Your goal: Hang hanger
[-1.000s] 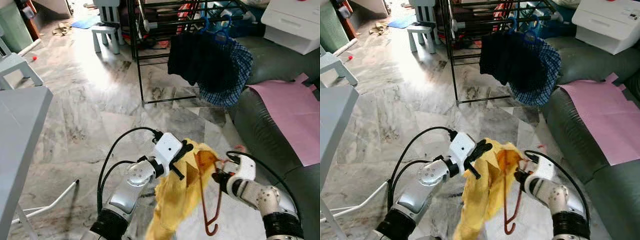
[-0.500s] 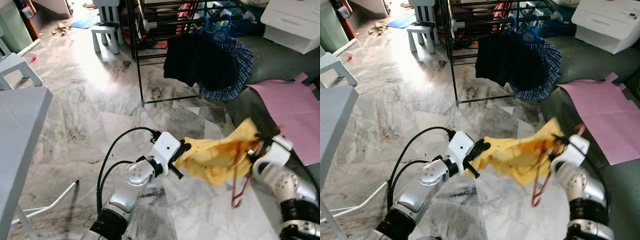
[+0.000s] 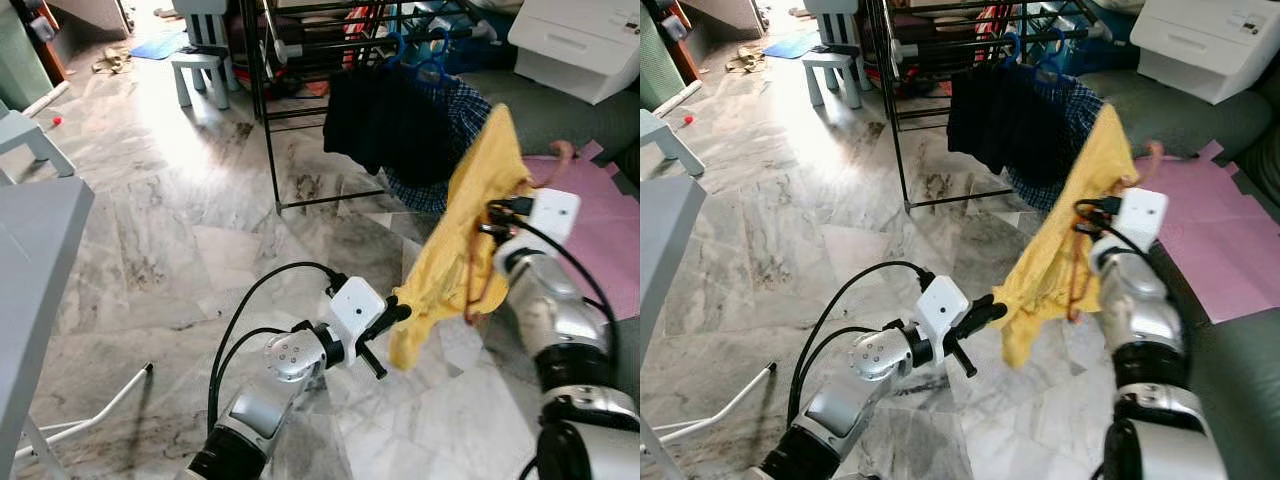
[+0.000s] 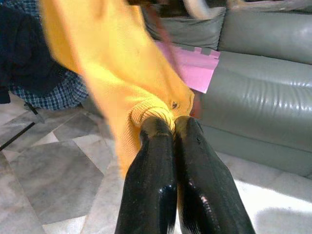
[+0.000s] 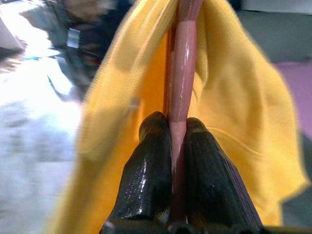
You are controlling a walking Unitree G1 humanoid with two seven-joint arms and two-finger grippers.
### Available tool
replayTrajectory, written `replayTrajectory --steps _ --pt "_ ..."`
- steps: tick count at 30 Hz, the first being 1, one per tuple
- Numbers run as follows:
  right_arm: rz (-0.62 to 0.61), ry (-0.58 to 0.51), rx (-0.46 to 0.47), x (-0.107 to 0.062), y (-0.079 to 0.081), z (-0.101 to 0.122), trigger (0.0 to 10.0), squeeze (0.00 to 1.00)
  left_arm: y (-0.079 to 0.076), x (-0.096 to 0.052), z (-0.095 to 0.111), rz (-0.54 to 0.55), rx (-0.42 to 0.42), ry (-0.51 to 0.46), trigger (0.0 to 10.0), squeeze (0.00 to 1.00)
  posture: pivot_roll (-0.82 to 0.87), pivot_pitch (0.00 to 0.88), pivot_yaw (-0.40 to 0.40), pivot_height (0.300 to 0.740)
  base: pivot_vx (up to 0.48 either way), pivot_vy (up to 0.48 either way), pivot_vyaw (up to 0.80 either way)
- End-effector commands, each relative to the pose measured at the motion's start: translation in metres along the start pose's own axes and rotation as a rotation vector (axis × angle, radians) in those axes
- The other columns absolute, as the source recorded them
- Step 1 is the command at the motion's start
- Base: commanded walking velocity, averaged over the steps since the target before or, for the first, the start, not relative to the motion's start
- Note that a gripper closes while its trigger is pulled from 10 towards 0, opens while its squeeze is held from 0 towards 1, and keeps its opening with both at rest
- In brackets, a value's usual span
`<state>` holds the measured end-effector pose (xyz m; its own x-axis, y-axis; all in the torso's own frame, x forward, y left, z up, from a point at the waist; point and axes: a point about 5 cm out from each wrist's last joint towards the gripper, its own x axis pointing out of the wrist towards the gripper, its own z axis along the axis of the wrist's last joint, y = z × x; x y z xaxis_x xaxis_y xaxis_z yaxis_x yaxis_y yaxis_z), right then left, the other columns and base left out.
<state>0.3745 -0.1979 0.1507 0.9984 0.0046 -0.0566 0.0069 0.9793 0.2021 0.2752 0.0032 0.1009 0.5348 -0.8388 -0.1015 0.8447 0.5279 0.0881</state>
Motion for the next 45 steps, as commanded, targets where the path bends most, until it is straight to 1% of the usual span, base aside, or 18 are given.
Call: replayTrajectory --steps 1,28,29,30,31,35,38,41,43,45 --pt "0.079 -0.077 -0.019 0.006 0.016 0.019 10.0 0.0 -0.004 0.005 0.004 -0.032 0.012 -0.004 10.0 0.0 -0.03 0.067 -0.019 0.74 0.0 0.0 0.0" --pt "0.079 -0.077 -0.019 0.006 0.016 0.019 10.0 0.0 -0.004 0.005 0.004 -0.032 0.012 -0.004 10.0 0.0 -0.03 0.067 -0.019 0.74 0.0 0.0 0.0" --pt "0.229 -0.017 -0.108 0.001 0.041 -0.006 10.0 0.0 0.008 0.006 -0.001 0.075 0.033 0.024 10.0 0.0 -0.04 0.072 -0.023 0.74 0.0 0.0 0.0" --pt "0.29 0.034 -0.181 -0.005 0.051 -0.024 10.0 0.0 0.018 0.004 -0.005 0.161 0.035 0.038 10.0 0.0 -0.04 0.072 -0.023 0.74 0.0 0.0 0.0" --pt "0.352 0.107 -0.252 -0.015 0.059 -0.045 10.0 0.0 0.032 -0.001 -0.012 0.273 0.022 0.061 10.0 0.0 -0.04 0.073 -0.023 0.74 0.0 0.0 0.0" --pt "0.379 0.146 -0.267 -0.019 0.063 -0.055 10.0 0.0 0.043 -0.009 -0.017 0.342 0.028 0.087 10.0 0.0 -0.04 0.074 -0.028 0.74 0.0 0.0 0.0" --pt "0.396 0.172 -0.293 -0.021 0.066 -0.062 10.0 0.0 0.052 -0.017 -0.021 0.399 0.014 0.099 10.0 0.0 -0.04 0.073 -0.033 0.74 0.0 0.0 0.0" --pt "0.401 0.177 -0.294 -0.021 0.069 -0.064 10.0 0.0 0.061 -0.023 -0.023 0.453 -0.003 0.102 10.0 0.0 -0.04 0.07 -0.037 0.74 0.0 0.0 0.0" --pt "0.403 0.175 -0.296 -0.021 0.07 -0.064 10.0 0.0 0.063 -0.024 -0.024 0.467 -0.004 0.101 10.0 0.0 -0.04 0.066 -0.042 0.74 0.0 0.0 0.0" --pt "0.406 0.169 -0.302 -0.021 0.072 -0.064 10.0 0.0 0.068 -0.028 -0.025 0.505 -0.012 0.099 10.0 0.0 -0.04 0.065 -0.047 0.74 0.0 0.0 0.0"
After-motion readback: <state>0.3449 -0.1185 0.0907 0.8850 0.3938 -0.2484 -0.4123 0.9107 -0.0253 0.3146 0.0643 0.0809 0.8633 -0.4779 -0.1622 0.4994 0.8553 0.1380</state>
